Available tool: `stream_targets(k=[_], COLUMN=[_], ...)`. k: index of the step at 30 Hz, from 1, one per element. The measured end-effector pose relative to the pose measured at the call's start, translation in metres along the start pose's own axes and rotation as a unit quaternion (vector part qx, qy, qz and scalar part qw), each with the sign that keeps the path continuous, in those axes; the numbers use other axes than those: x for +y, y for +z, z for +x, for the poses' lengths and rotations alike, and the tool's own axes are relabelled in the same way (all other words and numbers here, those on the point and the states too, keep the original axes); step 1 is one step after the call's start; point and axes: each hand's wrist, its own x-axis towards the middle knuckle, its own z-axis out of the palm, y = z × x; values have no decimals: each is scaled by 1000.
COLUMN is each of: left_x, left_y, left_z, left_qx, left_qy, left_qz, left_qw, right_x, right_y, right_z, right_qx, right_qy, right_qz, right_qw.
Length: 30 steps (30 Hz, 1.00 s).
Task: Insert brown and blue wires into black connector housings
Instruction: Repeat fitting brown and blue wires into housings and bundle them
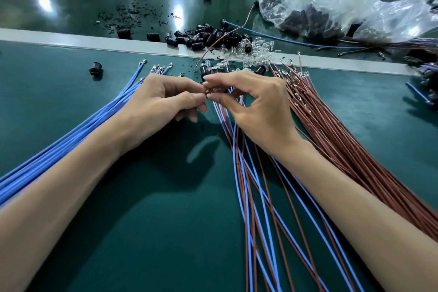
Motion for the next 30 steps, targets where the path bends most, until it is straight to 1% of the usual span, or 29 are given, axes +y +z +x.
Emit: stream_targets(k=[5, 8, 10, 15, 18, 25, 28, 30], left_x=[0, 2, 6, 13, 13, 6, 3, 1], left_y=[4, 3, 0, -6, -12, -26, -27, -25], left_z=[1, 3, 4, 8, 5, -4, -7, -8], left_qx=[22, 39, 21, -68, -89, -67, -53, -50], left_qy=[-1, -18, -27, -85, -103, -127, -136, -126], left_qz=[58, 50, 47, 48, 52, 25, 40, 62], left_qw=[998, 998, 998, 993, 989, 989, 988, 989], right_x=[3, 4, 4, 3, 2, 7, 7, 7], right_y=[1, 2, 2, -1, 0, -2, -2, -2], right_z=[1, 1, 1, 2, 2, 4, 4, 3], right_qx=[-12, -15, -18, -31, -29, 26, 23, 18], right_qy=[21, 27, 33, 59, 65, 162, 173, 176], right_qz=[14, 12, 8, 27, 34, 117, 129, 128], right_qw=[1000, 999, 999, 997, 997, 979, 976, 976])
